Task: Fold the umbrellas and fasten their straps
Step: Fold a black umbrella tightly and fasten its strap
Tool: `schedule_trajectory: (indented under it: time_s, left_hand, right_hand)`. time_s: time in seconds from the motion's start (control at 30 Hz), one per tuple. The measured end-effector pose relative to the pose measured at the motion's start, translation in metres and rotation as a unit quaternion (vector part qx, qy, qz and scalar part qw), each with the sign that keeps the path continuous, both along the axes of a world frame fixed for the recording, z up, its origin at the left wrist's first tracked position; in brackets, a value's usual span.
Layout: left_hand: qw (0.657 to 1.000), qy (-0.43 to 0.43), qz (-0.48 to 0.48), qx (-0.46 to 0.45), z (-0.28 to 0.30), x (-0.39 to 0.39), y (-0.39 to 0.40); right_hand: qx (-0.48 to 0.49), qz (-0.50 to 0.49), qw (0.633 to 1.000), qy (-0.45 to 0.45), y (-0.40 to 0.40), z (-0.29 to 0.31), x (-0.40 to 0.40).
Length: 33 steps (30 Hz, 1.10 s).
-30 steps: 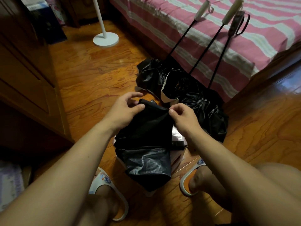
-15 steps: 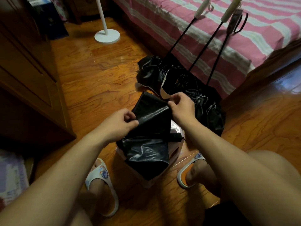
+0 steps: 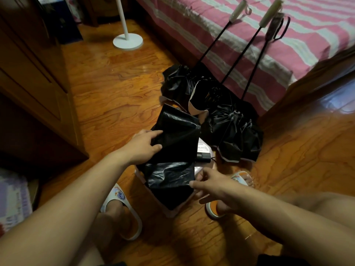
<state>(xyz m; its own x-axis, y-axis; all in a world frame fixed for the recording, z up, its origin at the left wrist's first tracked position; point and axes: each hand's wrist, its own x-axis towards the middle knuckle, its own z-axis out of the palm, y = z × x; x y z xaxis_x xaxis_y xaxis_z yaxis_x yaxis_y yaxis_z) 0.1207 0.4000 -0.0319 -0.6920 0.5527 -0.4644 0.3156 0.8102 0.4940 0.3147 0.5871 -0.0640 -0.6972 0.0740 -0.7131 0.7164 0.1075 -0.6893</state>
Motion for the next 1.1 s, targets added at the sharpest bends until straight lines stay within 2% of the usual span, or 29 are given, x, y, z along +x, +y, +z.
schedule_trajectory:
  time_s: [0.07, 0.23, 0.3, 0.4, 0.47, 0.53, 0.6, 0.67, 0.77, 0.9, 1.0, 1.1]
  left_hand:
    - [0.999, 0.003, 0.025, 0.024, 0.005, -0.001, -0.001]
    - [0.991, -0.05, 0.062, 0.104, 0.019, -0.004, -0.012]
    - [0.988, -0.067, 0.083, 0.11, 0.026, -0.001, -0.015]
    - [0.98, -0.029, 0.163, 0.108, 0.024, -0.001, -0.023]
    - [0.966, -0.023, 0.231, 0.112, 0.029, 0.004, -0.028]
    - [0.955, -0.069, 0.268, 0.11, 0.033, 0.015, -0.029]
    - [0.949, -0.123, 0.262, 0.127, 0.04, 0.034, -0.023]
    - [0.943, -0.133, 0.252, 0.173, 0.04, 0.049, -0.014]
    - [0.928, -0.091, 0.255, 0.256, 0.037, 0.06, 0.003]
    - [0.907, -0.054, 0.282, 0.308, 0.037, 0.054, 0.015]
    - [0.883, -0.085, 0.32, 0.334, 0.044, 0.047, 0.016]
    - [0.874, -0.105, 0.335, 0.336, 0.047, 0.043, 0.014]
  right_hand:
    - [0.004, 0.012, 1.0, 0.023, 0.001, -0.002, -0.007]
    - [0.156, 0.128, 0.974, 0.1, -0.006, -0.008, -0.027]
    - [0.205, 0.109, 0.963, 0.139, -0.007, -0.004, -0.039]
    - [0.128, -0.056, 0.977, 0.162, 0.001, 0.014, -0.061]
    - [0.075, -0.157, 0.973, 0.154, 0.011, 0.025, -0.073]
    - [0.033, -0.212, 0.965, 0.152, 0.019, 0.029, -0.08]
    - [0.004, -0.24, 0.958, 0.154, 0.022, 0.028, -0.086]
    - [-0.009, -0.253, 0.956, 0.15, 0.022, 0.026, -0.091]
    - [-0.028, -0.262, 0.953, 0.152, 0.019, 0.026, -0.094]
    - [-0.031, -0.262, 0.952, 0.156, 0.021, 0.022, -0.088]
    - [-0.004, -0.214, 0.963, 0.166, 0.021, 0.02, -0.079]
    - [0.052, -0.132, 0.976, 0.166, 0.017, 0.017, -0.067]
